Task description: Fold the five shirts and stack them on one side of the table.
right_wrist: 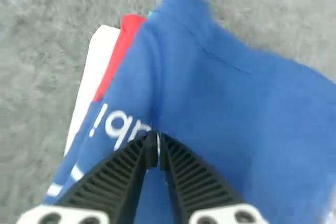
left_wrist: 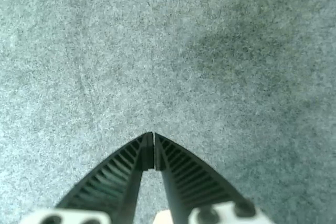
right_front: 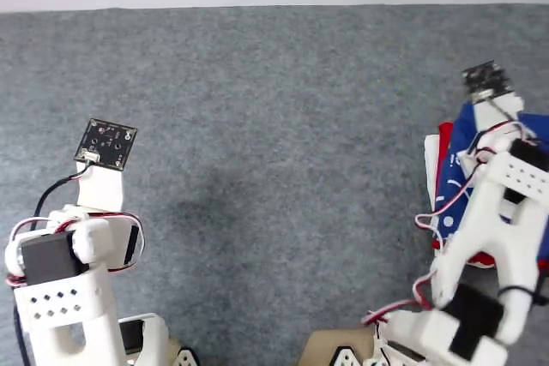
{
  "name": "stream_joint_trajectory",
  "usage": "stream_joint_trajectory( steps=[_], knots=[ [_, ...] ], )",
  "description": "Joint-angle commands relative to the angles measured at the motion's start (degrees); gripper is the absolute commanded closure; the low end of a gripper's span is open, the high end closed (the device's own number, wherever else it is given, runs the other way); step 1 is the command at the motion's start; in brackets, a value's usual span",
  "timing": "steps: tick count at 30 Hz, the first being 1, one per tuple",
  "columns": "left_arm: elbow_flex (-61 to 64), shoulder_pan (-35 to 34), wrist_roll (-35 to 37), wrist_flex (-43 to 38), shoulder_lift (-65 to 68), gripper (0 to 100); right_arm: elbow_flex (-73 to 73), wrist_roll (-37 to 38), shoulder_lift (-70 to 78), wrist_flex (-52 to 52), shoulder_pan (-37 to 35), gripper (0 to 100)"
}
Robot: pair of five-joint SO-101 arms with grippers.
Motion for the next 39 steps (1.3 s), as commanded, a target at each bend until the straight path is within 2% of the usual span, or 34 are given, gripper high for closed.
stream_joint_trajectory(
  steps=[1, 7, 14, 16, 20, 26, 30, 34, 39],
  knots=[
    [-0.7, 0.3, -0.2, -1.0, -0.7, 99, -4.1, -3.2, -9.0, 7.3, -2.4, 98.9],
    [-1.5, 0.0, 1.3, -2.1, -0.7, 99, -4.2, -6.4, -22.4, 21.8, -8.0, 98.9],
    [-8.6, 0.3, 20.1, -4.0, -0.7, 99, -3.9, -7.6, -36.4, 32.5, -11.8, 99.0],
    [-8.7, 0.3, 22.5, -4.1, -0.7, 99, -3.8, -10.9, -38.7, 34.9, -11.8, 99.0],
    [-8.7, 0.4, 22.7, -4.7, -0.7, 99, -0.8, -22.5, -39.0, 39.2, -12.9, 99.0],
    [-4.0, 0.4, 22.7, -6.9, -0.8, 100, 8.3, -37.5, -43.1, 38.1, -12.8, 99.0],
    [2.5, 0.3, 22.7, -13.5, -0.8, 100, 17.0, -45.6, -50.2, 31.7, -13.0, 99.0],
    [10.2, 0.3, 22.7, -21.6, -0.8, 100, 29.9, -47.9, -60.2, 23.3, -13.0, 99.0],
    [18.0, 0.3, 22.7, -28.7, -0.8, 100, 42.4, -47.7, -74.2, 19.1, -13.3, 99.1]
  ],
)
